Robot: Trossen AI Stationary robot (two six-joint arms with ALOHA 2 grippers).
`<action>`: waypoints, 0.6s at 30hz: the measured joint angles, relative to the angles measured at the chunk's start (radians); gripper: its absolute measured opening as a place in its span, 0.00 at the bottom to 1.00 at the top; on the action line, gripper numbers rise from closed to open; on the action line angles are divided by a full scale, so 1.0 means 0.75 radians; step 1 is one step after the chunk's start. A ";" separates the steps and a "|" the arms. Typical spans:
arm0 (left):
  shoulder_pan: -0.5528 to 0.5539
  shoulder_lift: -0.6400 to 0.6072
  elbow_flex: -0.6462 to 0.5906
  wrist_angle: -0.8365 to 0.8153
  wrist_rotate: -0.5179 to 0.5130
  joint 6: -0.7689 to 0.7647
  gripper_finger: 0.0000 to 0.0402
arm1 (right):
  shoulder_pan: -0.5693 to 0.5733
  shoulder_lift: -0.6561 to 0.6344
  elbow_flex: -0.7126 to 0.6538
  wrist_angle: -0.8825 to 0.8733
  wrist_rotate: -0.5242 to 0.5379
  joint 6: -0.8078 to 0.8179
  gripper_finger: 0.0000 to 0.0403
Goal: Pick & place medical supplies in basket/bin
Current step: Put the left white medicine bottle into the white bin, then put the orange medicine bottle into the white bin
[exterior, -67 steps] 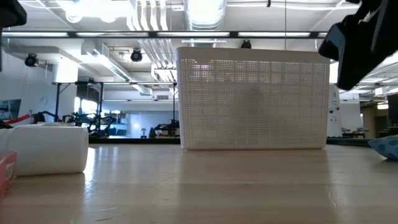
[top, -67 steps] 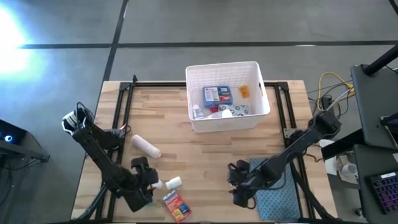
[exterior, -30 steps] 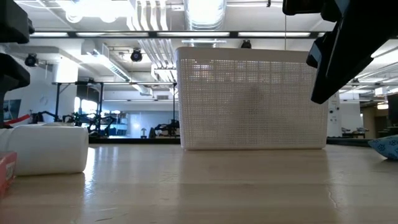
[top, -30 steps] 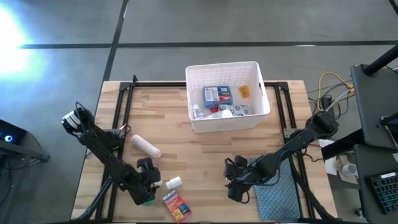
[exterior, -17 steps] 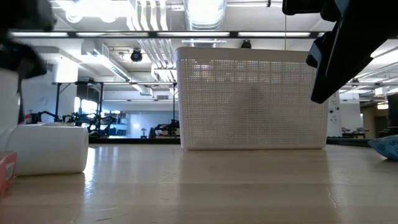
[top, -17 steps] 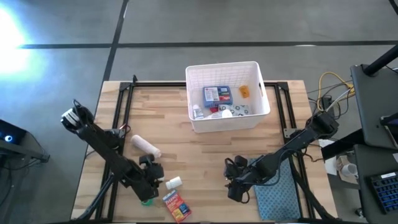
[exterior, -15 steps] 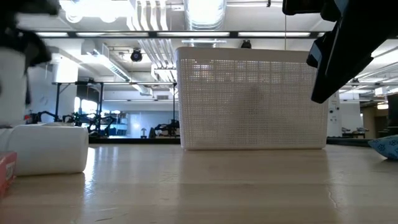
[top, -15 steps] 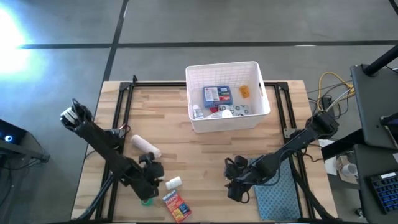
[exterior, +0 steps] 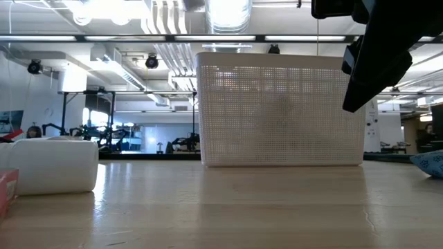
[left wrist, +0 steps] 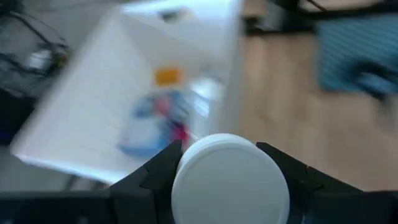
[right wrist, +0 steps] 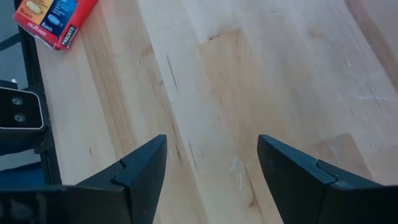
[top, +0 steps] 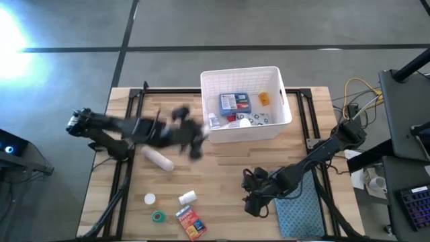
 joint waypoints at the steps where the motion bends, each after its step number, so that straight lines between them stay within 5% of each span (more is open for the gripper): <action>1: 0.097 0.019 0.031 0.047 0.038 0.078 0.41 | 0.000 0.000 0.000 0.000 0.001 0.012 0.60; 4: 0.372 0.086 0.112 0.145 0.204 0.201 0.41 | 0.000 0.000 0.000 0.001 0.001 0.042 0.60; 9: 0.660 0.216 0.207 0.189 0.334 0.115 0.45 | 0.001 0.000 0.000 0.002 0.000 0.098 0.60; 18: 0.657 0.395 0.416 0.046 0.373 0.113 0.75 | 0.001 0.000 0.000 0.000 0.000 0.164 0.60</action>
